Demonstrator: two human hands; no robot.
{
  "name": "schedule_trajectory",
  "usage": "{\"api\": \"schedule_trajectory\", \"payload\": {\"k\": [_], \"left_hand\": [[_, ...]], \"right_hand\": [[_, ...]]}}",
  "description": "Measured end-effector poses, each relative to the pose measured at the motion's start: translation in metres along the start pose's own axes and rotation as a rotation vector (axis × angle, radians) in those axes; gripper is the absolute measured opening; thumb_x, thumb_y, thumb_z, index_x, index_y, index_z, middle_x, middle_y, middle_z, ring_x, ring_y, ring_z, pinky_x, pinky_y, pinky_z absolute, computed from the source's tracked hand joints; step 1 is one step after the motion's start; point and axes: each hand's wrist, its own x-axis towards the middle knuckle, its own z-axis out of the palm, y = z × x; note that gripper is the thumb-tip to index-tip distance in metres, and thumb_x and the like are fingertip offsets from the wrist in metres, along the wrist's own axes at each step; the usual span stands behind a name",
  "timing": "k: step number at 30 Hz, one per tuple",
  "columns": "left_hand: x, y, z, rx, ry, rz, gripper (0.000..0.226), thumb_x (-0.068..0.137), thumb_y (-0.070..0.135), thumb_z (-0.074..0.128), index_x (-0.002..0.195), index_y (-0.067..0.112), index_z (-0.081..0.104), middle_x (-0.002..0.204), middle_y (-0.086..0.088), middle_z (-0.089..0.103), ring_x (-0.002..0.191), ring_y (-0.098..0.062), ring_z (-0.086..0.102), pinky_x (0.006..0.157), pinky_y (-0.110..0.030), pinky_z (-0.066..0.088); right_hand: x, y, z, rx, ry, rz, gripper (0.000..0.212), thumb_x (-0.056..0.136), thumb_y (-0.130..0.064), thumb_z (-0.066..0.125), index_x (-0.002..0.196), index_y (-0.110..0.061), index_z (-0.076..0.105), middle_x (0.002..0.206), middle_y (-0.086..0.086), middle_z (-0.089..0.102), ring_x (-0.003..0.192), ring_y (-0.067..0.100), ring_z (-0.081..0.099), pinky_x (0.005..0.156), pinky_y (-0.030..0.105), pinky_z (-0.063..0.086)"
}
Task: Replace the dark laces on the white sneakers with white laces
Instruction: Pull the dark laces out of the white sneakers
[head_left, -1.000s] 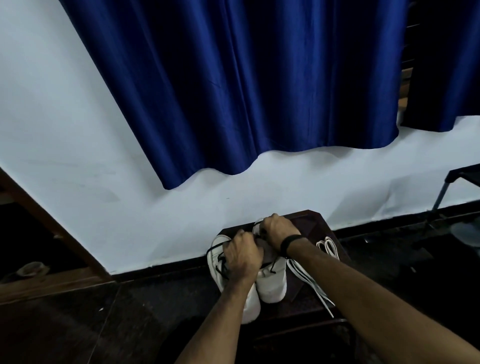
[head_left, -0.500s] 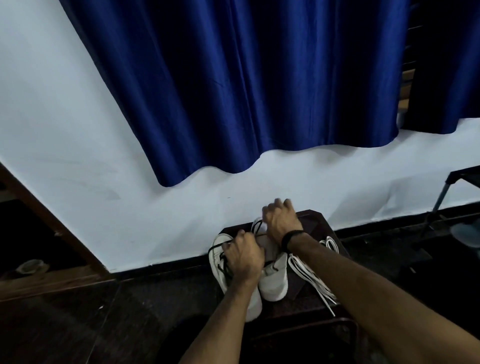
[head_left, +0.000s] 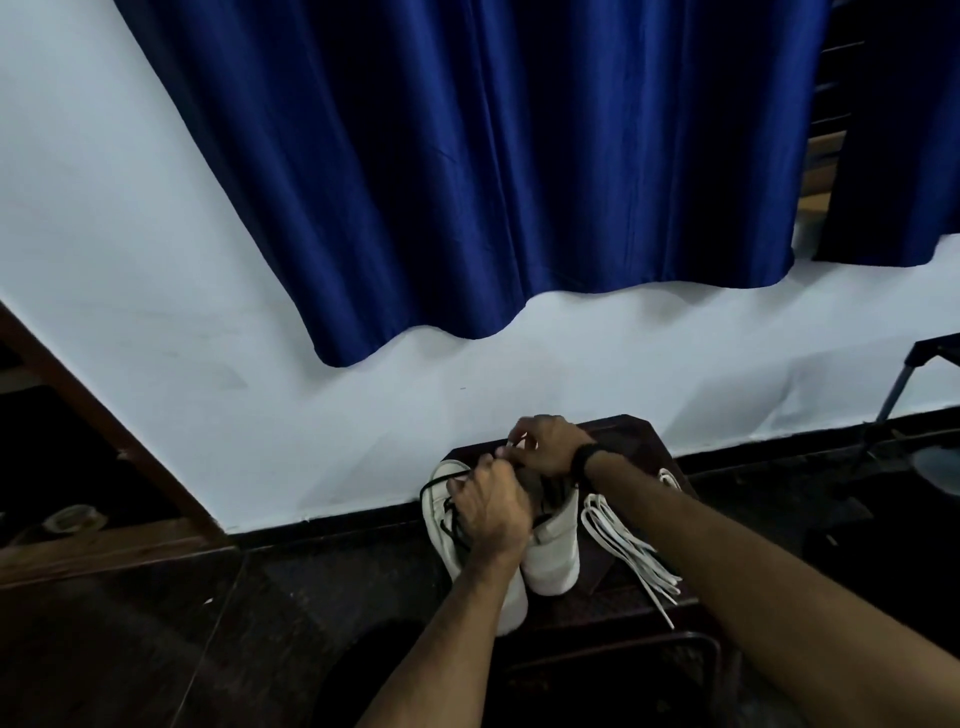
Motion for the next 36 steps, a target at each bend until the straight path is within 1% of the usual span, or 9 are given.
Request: {"api": "schedule_trajectory", "payload": {"k": [9, 15, 18, 23, 26, 28, 30, 33, 36], "left_hand": [[0.002, -0.001, -0.002, 0.000, -0.041, 0.018, 0.023, 0.089, 0.012, 0.048, 0.096, 0.017, 0.069, 0.102, -0.003, 0.065, 0.094, -0.030, 0.066, 0.091, -0.041, 0.039], [0.002, 0.001, 0.000, -0.001, -0.024, -0.017, 0.020, 0.085, 0.013, 0.054, 0.091, 0.017, 0.072, 0.096, -0.003, 0.066, 0.089, -0.030, 0.068, 0.089, -0.042, 0.040], [0.002, 0.001, -0.002, 0.027, -0.043, -0.009, 0.020, 0.085, 0.015, 0.053, 0.094, 0.017, 0.071, 0.100, -0.002, 0.066, 0.092, -0.028, 0.067, 0.090, -0.041, 0.039], [0.003, 0.003, -0.003, 0.031, -0.058, -0.016, 0.021, 0.082, 0.016, 0.053, 0.093, 0.018, 0.070, 0.101, -0.001, 0.065, 0.094, -0.027, 0.066, 0.089, -0.040, 0.038], [0.002, 0.003, -0.003, 0.015, -0.049, -0.015, 0.019, 0.083, 0.020, 0.055, 0.092, 0.018, 0.071, 0.100, -0.002, 0.065, 0.093, -0.027, 0.066, 0.089, -0.041, 0.039], [0.001, 0.003, -0.003, 0.009, -0.037, -0.015, 0.018, 0.082, 0.022, 0.056, 0.091, 0.018, 0.071, 0.099, -0.002, 0.066, 0.091, -0.028, 0.067, 0.087, -0.041, 0.040], [0.001, 0.002, -0.003, 0.016, -0.024, -0.020, 0.016, 0.081, 0.020, 0.057, 0.088, 0.017, 0.071, 0.097, -0.003, 0.066, 0.089, -0.028, 0.067, 0.086, -0.041, 0.040], [0.002, 0.002, 0.000, 0.019, -0.016, -0.026, 0.016, 0.081, 0.017, 0.056, 0.087, 0.016, 0.071, 0.095, -0.003, 0.066, 0.088, -0.029, 0.068, 0.086, -0.041, 0.040], [0.003, 0.002, 0.000, 0.034, -0.021, -0.023, 0.017, 0.083, 0.017, 0.055, 0.089, 0.017, 0.070, 0.097, -0.001, 0.065, 0.090, -0.027, 0.068, 0.087, -0.041, 0.039]], "right_hand": [[-0.011, -0.001, -0.009, -0.842, 0.122, -0.113, 0.033, 0.094, -0.035, 0.047, 0.119, -0.017, 0.059, 0.121, 0.010, 0.061, 0.108, 0.029, 0.060, 0.087, 0.036, 0.043], [-0.012, -0.003, -0.016, -0.895, 0.160, -0.136, 0.032, 0.091, -0.024, 0.045, 0.120, -0.012, 0.053, 0.119, 0.010, 0.061, 0.107, 0.028, 0.060, 0.086, 0.035, 0.040], [-0.006, 0.001, -0.035, -0.803, 0.375, -0.022, 0.034, 0.091, -0.018, 0.041, 0.123, -0.007, 0.045, 0.119, 0.012, 0.055, 0.104, 0.028, 0.058, 0.079, 0.036, 0.041], [-0.001, 0.017, -0.062, -0.054, 0.612, 0.327, 0.026, 0.095, -0.015, 0.041, 0.116, 0.000, 0.046, 0.117, 0.020, 0.055, 0.110, 0.036, 0.051, 0.082, 0.040, 0.044], [-0.002, 0.002, -0.053, 0.882, 0.469, 0.215, 0.014, 0.100, -0.017, 0.038, 0.097, -0.007, 0.047, 0.103, 0.015, 0.070, 0.100, 0.025, 0.065, 0.079, 0.034, 0.048], [-0.004, -0.006, -0.047, 1.242, 0.297, 0.232, 0.017, 0.101, -0.014, 0.037, 0.084, -0.013, 0.042, 0.091, 0.013, 0.070, 0.069, 0.014, 0.070, 0.056, 0.021, 0.048], [-0.006, -0.004, -0.043, 0.863, 0.122, 0.239, 0.018, 0.100, -0.020, 0.045, 0.082, -0.017, 0.044, 0.097, 0.014, 0.063, 0.060, 0.018, 0.061, 0.055, 0.019, 0.043], [-0.011, 0.007, -0.034, -0.410, -0.041, 0.030, 0.031, 0.089, -0.039, 0.059, 0.113, -0.021, 0.052, 0.118, 0.010, 0.060, 0.103, 0.026, 0.060, 0.081, 0.031, 0.042], [-0.018, -0.001, -0.030, -0.665, 0.036, -0.056, 0.032, 0.092, -0.036, 0.053, 0.121, -0.024, 0.059, 0.123, 0.008, 0.060, 0.111, 0.028, 0.059, 0.090, 0.035, 0.042]]}}
